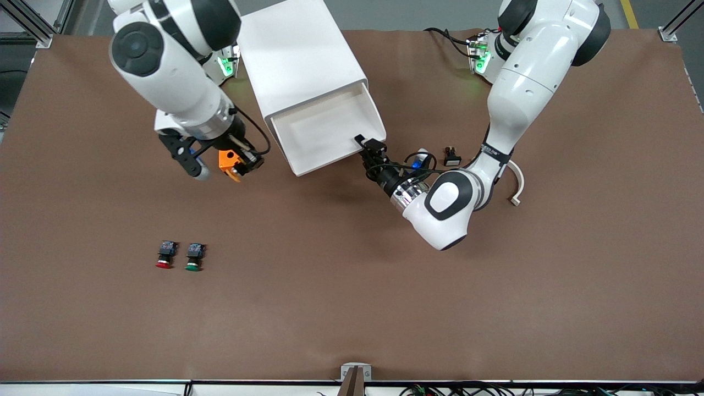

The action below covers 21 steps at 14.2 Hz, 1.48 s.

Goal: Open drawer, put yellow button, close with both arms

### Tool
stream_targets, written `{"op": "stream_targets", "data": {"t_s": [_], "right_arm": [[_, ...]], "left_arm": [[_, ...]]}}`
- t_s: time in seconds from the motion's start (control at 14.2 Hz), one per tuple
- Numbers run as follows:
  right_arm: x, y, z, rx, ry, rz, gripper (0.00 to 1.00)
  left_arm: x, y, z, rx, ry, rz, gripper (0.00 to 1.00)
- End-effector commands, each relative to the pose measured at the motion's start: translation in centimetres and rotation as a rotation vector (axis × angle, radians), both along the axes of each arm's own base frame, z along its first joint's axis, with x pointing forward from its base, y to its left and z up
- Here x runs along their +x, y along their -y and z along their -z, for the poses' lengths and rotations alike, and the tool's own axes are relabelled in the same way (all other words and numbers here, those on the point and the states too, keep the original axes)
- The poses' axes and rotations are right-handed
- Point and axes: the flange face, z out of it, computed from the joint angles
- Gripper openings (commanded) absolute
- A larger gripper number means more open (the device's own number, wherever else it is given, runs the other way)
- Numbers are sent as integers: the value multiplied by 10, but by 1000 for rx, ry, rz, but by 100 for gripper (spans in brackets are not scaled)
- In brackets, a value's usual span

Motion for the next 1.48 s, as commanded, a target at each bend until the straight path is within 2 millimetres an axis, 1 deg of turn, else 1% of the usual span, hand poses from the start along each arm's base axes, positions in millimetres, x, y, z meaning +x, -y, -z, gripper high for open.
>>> {"op": "stream_targets", "data": {"t_s": [0.0,0.07,0.14,0.21,0.28,0.49,0.57,0.71,0.78,0.85,0.99,1.13,1.27,1.34,1.41], "right_arm": [[-11,-35,10,22,0,86,0],[-18,-51,13,20,5,101,0],[-25,-68,22,14,1,117,0],[-32,-82,25,19,5,140,0],[-43,-100,32,17,1,162,0],[-71,-143,54,-23,22,202,0],[-78,-154,59,-26,23,219,0],[-92,-170,66,-29,16,248,0],[-96,-175,68,-33,15,259,0],[-101,-179,72,-40,10,270,0],[-112,-189,78,-49,1,287,0],[-125,-200,86,-61,-7,292,0],[-134,-210,99,-82,-11,271,0],[-138,-213,99,-86,-4,268,0],[-140,-215,104,-95,-5,275,0]], "left_arm": [[15,-4,-14,-97,77,-25,100],[16,-3,-16,-120,97,-23,100],[21,-2,-24,-153,135,-22,100],[25,-1,-30,-201,184,-16,100],[29,-2,-36,-257,238,-10,100],[41,-12,-43,-471,441,21,100],[51,-23,-46,-517,511,20,100],[69,-41,-50,-577,652,41,100],[76,-49,-59,-618,732,59,100],[79,-57,-65,-655,816,114,100],[82,-64,-82,-698,965,226,100],[88,-72,-91,-671,1058,312,100],[96,-78,-111,-621,1198,435,100],[98,-79,-124,-604,1270,507,100],[100,-77,-133,-581,1329,565,100]]}}
